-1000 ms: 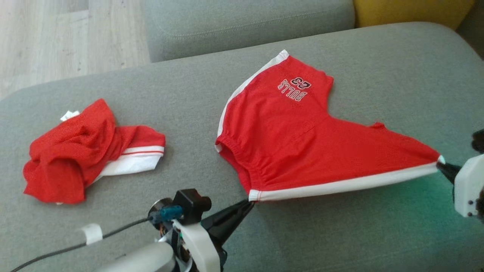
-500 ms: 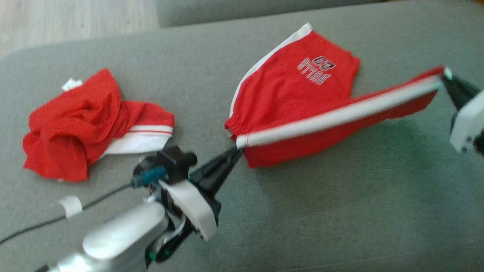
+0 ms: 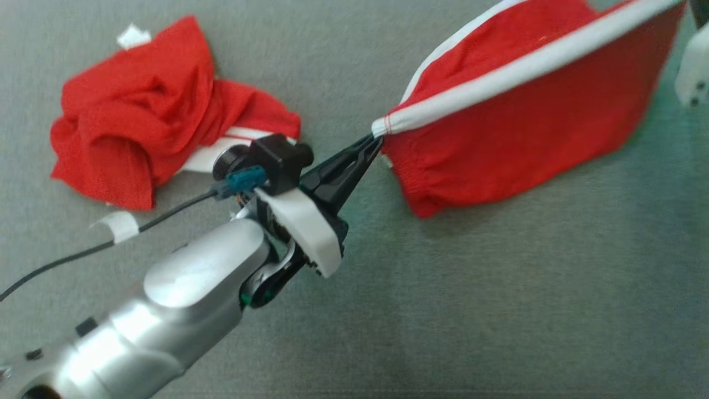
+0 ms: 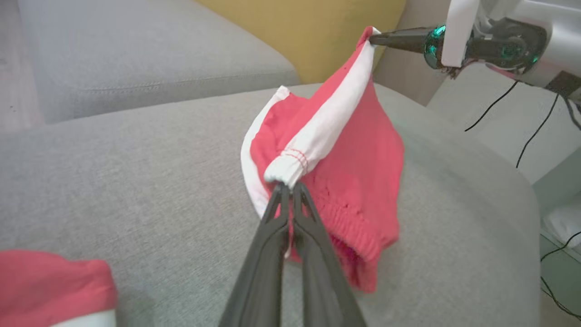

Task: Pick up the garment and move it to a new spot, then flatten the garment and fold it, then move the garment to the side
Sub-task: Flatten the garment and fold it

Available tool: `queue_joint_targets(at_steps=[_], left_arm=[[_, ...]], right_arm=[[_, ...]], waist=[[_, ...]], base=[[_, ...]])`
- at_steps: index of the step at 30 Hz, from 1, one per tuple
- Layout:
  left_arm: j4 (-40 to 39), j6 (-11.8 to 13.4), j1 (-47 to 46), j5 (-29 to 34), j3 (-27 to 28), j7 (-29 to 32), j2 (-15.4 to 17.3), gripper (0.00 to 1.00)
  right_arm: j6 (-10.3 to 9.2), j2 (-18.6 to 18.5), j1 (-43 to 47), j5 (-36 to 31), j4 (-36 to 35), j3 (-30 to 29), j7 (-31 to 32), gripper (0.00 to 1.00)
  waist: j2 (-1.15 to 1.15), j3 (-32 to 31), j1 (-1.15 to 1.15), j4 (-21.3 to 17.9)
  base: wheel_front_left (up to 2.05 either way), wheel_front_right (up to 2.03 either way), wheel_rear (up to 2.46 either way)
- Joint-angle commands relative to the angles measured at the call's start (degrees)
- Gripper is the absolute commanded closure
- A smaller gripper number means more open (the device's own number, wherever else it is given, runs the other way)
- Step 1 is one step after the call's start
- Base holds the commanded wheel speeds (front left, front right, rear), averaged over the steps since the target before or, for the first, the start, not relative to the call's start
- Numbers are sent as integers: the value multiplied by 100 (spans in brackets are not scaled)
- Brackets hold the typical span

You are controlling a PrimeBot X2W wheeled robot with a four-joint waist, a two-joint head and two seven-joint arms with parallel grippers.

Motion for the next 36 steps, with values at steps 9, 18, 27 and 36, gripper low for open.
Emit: queue_joint_targets(at_steps=[9,18,27,36], left_arm=[[533,-291,-697,135,160,-176,-352,100],[931,-369,-843,186,161,-420,-607,100],[1271,-289,-863,160,228,-616,-747,0],[1583,18,-638,155,443,-983,-628,0]], right_arm=[[-5,122,-972,-473,1114,262,-552,100],[-5,207,-1497,-694,1874,288,-945,100],[-5,322,-1795,-879,2576,88,-1405,0],[-5,622,-1552,-763,3074,-458,-2287,0]], waist=[[0,704,-1,531],[0,821,-1,629],[0,704,-1,672],[0,-65,-1,460]], base=[[0,0,0],[0,0,0],[0,0,0],[0,0,0]])
